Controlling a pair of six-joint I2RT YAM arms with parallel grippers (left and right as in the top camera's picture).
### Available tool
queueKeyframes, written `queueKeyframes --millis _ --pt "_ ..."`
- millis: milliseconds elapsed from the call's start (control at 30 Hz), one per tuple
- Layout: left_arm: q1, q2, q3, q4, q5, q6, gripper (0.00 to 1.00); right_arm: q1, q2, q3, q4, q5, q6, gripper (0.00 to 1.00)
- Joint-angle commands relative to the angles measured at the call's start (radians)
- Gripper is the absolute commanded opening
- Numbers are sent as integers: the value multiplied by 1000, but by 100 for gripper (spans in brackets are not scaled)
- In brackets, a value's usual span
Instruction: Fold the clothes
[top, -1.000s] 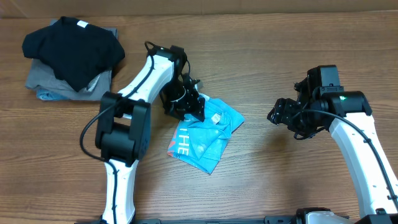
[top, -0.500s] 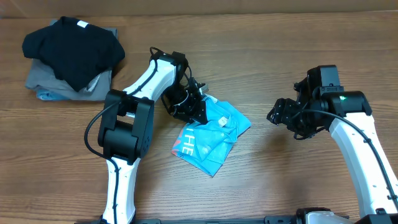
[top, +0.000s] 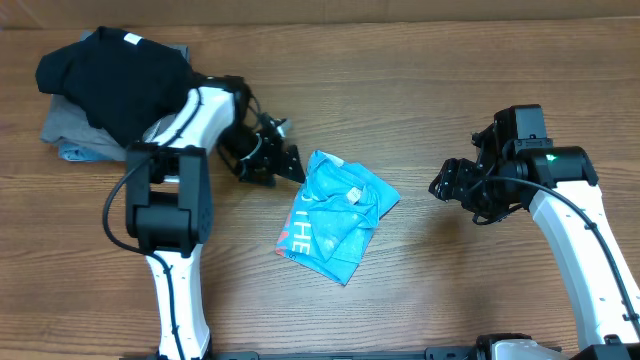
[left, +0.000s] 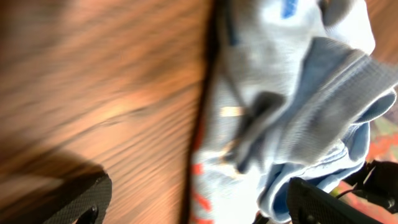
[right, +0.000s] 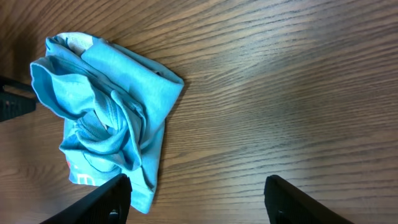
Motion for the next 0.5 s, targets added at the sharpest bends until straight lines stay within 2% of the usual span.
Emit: queueKeyframes --millis 0,200,367,433,467 --pt "-19 -16 -85 50 -7 46 93 5 2 26 5 -6 -10 72" --pt "-97 -16 -198 155 68 45 94 5 2 26 9 -6 -10 72" --pt "-187 -16 -250 217 64 16 94 5 4 -1 35 -6 -10 71" --pt "-221 -16 -267 252 51 -18 92 5 4 -24 46 -10 -9 71" --pt "-234 -16 -273 265 37 -42 88 5 4 -37 51 -13 -9 71"
